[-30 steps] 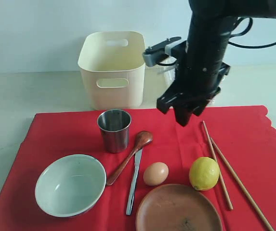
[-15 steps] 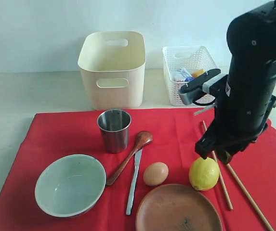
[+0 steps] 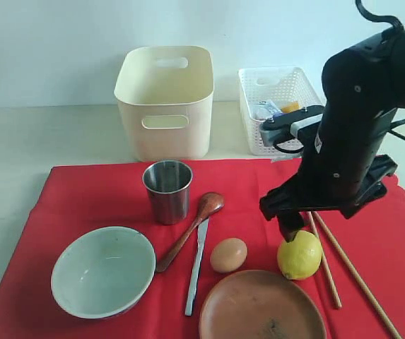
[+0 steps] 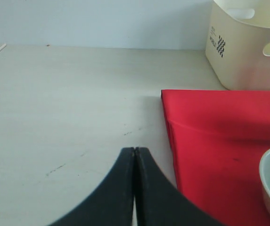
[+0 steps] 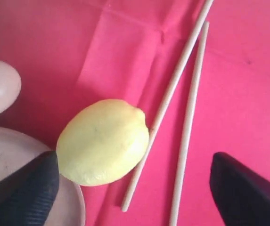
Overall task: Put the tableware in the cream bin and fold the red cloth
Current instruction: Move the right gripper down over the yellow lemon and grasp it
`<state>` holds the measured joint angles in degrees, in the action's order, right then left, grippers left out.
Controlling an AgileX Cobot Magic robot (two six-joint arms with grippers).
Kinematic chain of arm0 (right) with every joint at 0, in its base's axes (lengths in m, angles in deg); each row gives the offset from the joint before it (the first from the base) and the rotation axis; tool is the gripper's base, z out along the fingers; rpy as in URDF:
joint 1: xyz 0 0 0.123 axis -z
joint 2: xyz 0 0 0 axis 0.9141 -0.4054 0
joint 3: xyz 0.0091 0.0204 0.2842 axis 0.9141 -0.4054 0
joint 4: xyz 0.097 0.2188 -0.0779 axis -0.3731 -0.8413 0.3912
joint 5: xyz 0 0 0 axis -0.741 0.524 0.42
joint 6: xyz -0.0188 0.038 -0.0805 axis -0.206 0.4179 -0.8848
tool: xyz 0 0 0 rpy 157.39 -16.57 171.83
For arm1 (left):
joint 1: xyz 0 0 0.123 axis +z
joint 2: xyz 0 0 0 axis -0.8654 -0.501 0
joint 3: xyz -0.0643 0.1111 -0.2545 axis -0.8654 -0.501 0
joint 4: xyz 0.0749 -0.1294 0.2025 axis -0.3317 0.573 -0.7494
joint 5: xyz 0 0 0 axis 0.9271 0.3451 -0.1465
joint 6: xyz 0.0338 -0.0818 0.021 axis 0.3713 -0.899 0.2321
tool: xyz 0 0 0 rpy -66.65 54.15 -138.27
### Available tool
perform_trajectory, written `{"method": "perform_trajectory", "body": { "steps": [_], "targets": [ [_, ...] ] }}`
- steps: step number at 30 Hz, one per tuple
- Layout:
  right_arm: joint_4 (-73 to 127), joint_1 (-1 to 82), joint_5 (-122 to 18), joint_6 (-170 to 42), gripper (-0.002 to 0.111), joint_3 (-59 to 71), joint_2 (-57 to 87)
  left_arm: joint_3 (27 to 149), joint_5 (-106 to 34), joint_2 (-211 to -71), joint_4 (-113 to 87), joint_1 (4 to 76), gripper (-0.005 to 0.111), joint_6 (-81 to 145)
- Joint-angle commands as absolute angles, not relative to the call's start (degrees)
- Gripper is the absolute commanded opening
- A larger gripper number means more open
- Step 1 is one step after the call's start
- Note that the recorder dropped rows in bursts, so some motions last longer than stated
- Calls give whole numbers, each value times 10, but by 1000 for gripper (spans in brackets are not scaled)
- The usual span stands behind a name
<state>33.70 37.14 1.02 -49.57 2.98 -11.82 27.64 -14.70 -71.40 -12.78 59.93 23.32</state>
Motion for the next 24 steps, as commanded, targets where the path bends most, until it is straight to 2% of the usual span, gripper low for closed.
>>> {"method": "perform_trajectory", "body": {
  "steps": [1,17,20,24],
  "targets": [
    [310,371,-3,-476,85,29,-144,275,-154,-710,-128,599,0,235],
    [317,371,-36,-472,83,29,-219,275,-154,-710,-128,599,0,235],
    [315,371,-36,-478,74,29,-230,275,-154,-710,-128,599,0,235],
    [315,371,-49,-478,49,29,-233,275,-154,-710,-128,599,0,235]
  ]
}}
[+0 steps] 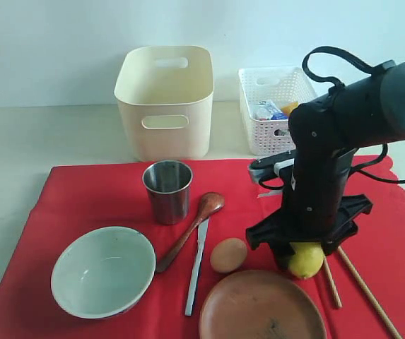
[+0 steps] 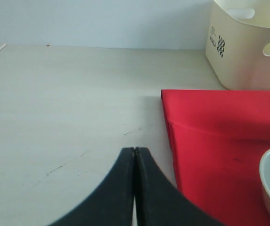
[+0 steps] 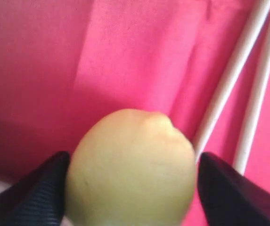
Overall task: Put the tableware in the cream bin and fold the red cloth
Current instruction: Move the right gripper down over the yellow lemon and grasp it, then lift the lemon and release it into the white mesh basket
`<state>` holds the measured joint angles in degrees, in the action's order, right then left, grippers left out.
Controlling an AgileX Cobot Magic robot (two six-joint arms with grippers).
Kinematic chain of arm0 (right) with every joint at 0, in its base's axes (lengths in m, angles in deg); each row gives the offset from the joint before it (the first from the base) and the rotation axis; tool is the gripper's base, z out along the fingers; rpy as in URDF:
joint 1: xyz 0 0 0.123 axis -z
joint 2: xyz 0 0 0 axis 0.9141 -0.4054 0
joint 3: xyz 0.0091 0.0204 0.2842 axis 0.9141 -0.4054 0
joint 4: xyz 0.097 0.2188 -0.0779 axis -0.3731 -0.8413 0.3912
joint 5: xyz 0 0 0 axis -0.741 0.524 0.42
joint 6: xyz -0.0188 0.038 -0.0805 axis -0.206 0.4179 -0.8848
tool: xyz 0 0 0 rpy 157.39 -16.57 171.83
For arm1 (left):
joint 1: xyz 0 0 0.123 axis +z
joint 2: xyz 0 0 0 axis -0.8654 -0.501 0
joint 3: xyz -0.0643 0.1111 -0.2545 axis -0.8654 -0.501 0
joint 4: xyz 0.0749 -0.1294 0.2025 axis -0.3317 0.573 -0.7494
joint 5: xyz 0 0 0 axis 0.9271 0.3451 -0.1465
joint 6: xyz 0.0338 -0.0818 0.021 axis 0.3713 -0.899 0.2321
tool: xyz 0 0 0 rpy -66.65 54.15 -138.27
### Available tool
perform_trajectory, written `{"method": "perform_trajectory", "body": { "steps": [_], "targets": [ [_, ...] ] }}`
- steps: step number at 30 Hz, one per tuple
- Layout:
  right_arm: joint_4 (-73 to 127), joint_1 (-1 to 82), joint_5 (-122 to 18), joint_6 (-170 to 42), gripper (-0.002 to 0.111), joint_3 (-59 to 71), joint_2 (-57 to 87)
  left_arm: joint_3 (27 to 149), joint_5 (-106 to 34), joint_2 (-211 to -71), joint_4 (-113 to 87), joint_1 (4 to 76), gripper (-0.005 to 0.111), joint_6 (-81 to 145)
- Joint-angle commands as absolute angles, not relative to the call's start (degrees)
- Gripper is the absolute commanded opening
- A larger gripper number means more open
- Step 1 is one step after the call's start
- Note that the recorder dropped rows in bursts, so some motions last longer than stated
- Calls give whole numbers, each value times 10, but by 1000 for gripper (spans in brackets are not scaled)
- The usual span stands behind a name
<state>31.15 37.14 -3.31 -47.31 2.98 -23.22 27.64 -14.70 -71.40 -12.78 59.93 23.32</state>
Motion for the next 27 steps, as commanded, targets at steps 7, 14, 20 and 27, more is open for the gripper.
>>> {"method": "perform_trajectory", "body": {
  "steps": [7,14,20,27],
  "targets": [
    [322,371,-54,-478,13,29,-232,275,-154,-710,-128,599,0,235],
    [355,371,-66,-478,7,29,-203,275,-154,-710,-128,599,0,235],
    [393,371,-113,-488,7,29,-147,275,-154,-710,-128,599,0,235],
    [427,372,-306,-459,1,30,-110,275,-154,-710,-128,599,0,235]
  ]
}}
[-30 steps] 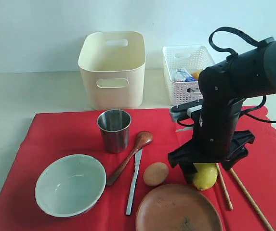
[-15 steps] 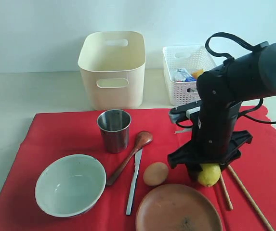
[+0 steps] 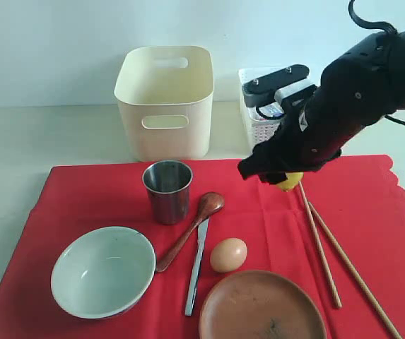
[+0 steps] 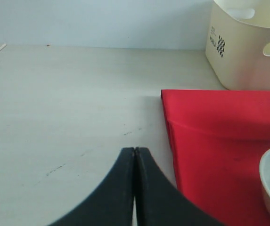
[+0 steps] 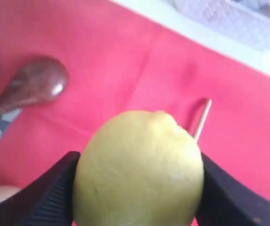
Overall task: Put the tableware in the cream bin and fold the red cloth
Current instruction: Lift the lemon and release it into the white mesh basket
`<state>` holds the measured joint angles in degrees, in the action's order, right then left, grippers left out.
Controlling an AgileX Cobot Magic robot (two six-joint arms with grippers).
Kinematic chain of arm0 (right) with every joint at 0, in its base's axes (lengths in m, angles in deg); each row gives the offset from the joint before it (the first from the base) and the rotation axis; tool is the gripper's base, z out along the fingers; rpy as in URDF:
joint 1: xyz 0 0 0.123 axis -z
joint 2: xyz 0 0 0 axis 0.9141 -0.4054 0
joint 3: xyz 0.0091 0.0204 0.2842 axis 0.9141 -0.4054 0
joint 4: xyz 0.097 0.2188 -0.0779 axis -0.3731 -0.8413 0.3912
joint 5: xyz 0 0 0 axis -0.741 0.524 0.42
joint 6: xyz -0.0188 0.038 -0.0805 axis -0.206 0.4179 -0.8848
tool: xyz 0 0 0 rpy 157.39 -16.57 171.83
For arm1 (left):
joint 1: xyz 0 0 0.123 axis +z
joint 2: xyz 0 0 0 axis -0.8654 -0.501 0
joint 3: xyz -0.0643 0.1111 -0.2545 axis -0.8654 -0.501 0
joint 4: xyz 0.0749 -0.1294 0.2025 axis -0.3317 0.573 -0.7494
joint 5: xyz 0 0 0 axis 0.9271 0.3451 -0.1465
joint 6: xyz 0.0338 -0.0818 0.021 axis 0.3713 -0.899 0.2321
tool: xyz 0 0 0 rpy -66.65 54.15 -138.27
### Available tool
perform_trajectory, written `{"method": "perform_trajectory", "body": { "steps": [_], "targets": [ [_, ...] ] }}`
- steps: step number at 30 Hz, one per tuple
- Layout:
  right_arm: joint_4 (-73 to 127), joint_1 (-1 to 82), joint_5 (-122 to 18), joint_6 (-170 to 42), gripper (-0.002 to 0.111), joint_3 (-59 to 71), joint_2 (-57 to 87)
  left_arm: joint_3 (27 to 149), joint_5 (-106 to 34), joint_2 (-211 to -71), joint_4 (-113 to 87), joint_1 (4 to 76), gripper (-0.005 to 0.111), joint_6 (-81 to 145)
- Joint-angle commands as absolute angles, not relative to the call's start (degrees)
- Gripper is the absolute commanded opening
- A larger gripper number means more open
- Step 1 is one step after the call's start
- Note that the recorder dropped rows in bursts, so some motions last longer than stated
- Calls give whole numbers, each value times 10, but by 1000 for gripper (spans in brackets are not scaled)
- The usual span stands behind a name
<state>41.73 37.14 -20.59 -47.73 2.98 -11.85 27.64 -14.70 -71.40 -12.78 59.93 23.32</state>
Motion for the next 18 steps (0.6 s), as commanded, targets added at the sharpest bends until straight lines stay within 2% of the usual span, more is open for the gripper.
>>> {"method": "perform_trajectory", "body": {
  "steps": [1,13,18],
  "targets": [
    [427,372,-322,-454,1,30,-110,275,-154,-710,-128,599,0,235],
    [423,471,-605,-423,1,31,-156,275,-154,-710,-128,599,0,235],
    [421,503,-633,-425,1,68,-197,275,-154,-710,-128,599,0,235]
  ]
}}
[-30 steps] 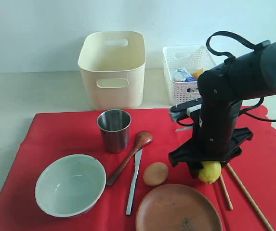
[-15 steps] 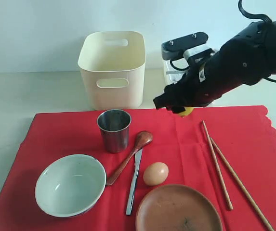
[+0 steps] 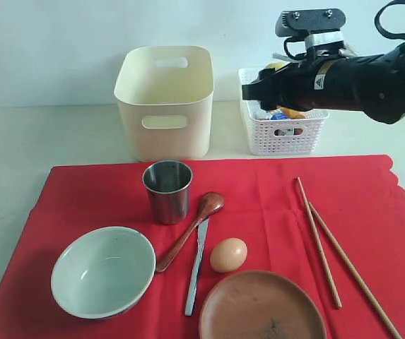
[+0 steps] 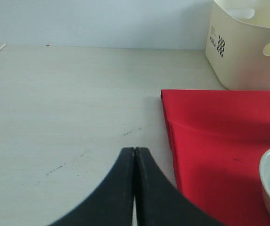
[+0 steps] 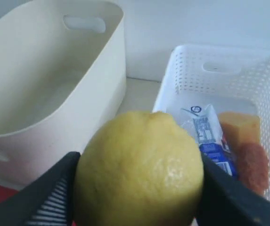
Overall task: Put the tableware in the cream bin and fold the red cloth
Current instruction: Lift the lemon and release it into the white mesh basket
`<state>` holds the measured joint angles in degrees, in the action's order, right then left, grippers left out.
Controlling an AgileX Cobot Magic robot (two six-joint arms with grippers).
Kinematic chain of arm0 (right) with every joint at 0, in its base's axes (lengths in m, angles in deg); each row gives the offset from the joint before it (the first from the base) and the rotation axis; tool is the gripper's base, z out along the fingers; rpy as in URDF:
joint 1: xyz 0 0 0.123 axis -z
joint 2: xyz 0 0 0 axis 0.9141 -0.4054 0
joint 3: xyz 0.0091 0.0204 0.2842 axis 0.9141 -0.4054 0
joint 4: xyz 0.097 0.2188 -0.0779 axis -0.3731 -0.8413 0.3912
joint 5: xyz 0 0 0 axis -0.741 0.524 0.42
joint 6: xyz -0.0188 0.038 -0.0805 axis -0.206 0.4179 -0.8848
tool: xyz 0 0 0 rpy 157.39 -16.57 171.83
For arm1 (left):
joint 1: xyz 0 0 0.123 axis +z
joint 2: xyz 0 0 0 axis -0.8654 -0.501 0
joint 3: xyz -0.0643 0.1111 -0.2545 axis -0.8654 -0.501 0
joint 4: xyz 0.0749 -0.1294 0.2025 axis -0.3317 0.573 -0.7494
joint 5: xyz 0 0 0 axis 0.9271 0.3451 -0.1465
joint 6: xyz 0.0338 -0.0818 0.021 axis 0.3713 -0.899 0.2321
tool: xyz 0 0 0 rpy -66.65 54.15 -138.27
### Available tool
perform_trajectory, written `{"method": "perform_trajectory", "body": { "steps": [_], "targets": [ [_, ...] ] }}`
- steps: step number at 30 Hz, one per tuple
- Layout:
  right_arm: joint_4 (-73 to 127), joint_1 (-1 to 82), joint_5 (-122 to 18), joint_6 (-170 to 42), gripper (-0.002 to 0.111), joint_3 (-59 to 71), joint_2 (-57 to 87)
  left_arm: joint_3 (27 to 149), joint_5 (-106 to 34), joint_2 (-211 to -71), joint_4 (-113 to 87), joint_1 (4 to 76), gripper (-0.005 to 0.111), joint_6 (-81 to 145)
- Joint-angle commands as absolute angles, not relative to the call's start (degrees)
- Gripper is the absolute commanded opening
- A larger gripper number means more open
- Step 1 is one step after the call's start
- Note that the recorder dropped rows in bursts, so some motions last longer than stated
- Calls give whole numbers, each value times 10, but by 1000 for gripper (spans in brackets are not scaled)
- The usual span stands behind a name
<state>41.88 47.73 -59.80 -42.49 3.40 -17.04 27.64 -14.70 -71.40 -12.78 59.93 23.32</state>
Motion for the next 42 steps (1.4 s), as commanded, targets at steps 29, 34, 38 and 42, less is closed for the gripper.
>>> {"method": "perform_trajectory", "body": {
  "steps": [29,34,38,42],
  "targets": [
    [547,549,-324,-574,1,629,-574,275,-154,-710,-128,599,0,235],
    [556,549,-320,-579,1,646,-596,275,-154,-710,-128,599,0,235],
    [557,549,-321,-591,8,646,-601,275,-154,-710,-128,599,0,235],
    [557,548,-322,-589,35,646,-601,275,-154,-710,-128,599,0,235]
  ]
}}
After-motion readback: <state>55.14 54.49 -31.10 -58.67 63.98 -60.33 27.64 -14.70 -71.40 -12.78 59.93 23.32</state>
